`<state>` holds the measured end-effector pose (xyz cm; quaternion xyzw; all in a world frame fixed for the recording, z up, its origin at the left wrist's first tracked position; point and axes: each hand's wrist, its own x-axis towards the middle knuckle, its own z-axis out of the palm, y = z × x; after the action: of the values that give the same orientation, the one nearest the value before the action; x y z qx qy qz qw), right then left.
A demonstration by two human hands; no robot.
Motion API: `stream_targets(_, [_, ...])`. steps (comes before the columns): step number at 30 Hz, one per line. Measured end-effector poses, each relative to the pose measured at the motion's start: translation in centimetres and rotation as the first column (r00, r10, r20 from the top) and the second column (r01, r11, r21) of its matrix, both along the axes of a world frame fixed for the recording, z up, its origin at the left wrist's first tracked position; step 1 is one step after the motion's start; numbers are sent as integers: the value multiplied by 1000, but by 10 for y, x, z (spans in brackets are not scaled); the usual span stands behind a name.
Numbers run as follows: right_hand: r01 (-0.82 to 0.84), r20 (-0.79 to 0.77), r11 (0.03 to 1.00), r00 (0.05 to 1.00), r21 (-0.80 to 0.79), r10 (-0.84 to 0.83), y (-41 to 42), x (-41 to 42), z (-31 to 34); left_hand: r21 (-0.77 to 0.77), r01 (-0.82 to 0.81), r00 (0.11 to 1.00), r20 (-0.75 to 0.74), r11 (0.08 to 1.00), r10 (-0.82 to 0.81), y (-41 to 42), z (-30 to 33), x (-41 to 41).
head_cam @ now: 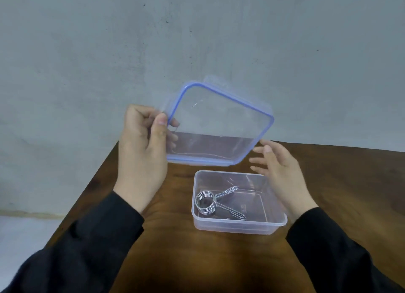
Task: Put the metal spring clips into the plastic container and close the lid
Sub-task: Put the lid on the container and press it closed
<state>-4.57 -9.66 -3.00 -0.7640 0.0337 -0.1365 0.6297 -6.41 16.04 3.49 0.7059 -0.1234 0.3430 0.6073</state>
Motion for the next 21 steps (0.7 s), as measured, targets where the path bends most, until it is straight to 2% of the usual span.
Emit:
stream_targets(2, [110, -33, 994, 993, -20, -110, -20, -5, 0, -135, 44, 993, -104, 990, -59, -13, -9, 6])
stream_targets(4, [121, -91, 992, 988, -26, -123, -38, -11, -4, -250, 76, 974, -187, 965, -125, -23, -22, 10])
stream_targets(8, [105, -166, 989, 982, 107, -87, -62, -28, -14, -323, 52, 891, -413, 945, -190, -32, -46, 15])
stream_targets(10, [130, -210, 987, 972, 90, -109, -72, -32, -23, -236, 19, 819, -554, 972, -150, -31, -64, 18])
stream_targets(13, [135, -282, 991, 950, -10, -133, -81, -32, -42, 86, 8, 753, -657, 996, 51, -27, -96, 22])
stream_targets(14, [134, -305, 990, 942, -50, -143, -82, -30, -49, 149, 13, 727, -680, 989, 93, -27, -105, 22])
stream_targets(17, [125, -355, 982, 919, -143, -169, -85, -25, -66, 201, 8, 663, -734, 980, 145, -28, -125, 23])
stream_targets(21, [111, -404, 975, 896, -192, -182, -90, -18, -79, 228, 8, 606, -776, 974, 176, -30, -139, 27])
